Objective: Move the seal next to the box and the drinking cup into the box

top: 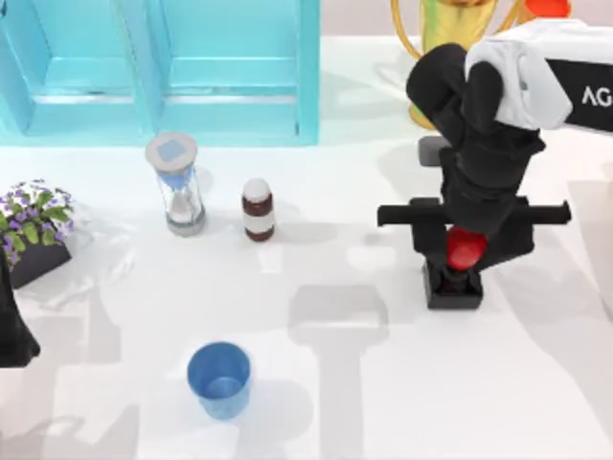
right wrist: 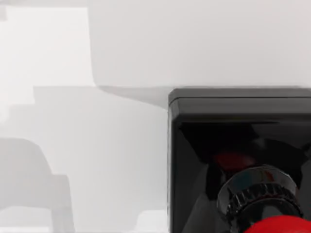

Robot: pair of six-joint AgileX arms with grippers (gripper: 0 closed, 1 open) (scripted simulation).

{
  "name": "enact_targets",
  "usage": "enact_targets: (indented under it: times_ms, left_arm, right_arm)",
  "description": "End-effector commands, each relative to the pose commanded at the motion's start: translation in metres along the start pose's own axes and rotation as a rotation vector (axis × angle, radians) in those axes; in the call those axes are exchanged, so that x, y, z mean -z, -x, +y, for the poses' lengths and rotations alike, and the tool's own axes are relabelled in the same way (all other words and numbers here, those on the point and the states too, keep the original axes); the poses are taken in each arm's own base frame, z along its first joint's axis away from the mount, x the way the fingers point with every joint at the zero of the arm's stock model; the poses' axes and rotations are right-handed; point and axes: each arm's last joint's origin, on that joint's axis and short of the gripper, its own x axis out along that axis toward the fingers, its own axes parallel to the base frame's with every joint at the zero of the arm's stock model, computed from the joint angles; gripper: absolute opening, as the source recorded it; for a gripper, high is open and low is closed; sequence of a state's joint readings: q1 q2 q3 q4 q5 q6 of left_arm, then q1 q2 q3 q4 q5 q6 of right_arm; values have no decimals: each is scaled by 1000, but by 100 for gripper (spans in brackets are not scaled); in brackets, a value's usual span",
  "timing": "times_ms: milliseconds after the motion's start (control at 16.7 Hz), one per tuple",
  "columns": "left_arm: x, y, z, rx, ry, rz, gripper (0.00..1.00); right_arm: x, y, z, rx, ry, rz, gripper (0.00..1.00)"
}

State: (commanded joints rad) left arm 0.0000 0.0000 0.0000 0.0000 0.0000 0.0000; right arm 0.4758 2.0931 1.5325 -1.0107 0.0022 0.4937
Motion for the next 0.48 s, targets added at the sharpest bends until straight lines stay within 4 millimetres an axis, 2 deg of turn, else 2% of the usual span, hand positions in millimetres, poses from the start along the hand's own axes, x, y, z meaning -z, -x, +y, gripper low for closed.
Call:
enact_targets:
  times_ms: [120,240,480]
  left_arm:
    - [0,0,0,0,0,0,100]
    - [0,0,0,0,0,0,100]
    - [0,0,0,0,0,0,100]
  right_arm:
    - [-1,2,-2,-1,-3,-2,0]
    - [-5,16,-14,-4,-5,-7,0]
    - [-7,63,-64,3,-7,9,0]
